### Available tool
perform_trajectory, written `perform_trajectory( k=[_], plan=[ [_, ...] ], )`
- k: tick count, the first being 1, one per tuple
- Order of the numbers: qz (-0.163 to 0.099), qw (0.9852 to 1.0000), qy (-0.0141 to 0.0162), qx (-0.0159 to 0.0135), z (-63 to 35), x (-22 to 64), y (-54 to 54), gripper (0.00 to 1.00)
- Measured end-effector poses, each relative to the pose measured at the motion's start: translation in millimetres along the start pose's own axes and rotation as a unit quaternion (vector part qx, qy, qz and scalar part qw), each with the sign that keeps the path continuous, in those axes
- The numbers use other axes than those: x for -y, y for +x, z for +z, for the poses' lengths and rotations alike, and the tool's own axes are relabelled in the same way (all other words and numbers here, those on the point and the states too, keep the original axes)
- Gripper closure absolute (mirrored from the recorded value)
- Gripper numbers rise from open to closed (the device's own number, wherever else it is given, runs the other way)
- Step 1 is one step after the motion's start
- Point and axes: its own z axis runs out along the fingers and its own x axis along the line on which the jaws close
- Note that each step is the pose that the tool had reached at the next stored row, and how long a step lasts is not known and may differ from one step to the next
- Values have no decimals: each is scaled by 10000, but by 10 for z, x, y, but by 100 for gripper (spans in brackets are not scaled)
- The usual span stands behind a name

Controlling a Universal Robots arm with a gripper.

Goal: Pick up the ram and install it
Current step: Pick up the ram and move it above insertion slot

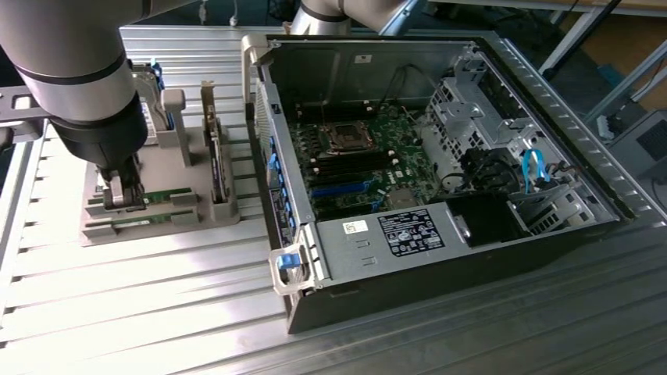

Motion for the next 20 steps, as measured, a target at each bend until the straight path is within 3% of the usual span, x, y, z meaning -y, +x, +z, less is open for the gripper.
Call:
perform_trajectory(
  k=[20],
  plan=[
    [-1, 10000, 0, 12, 197, 9, 5, 70]
  ],
)
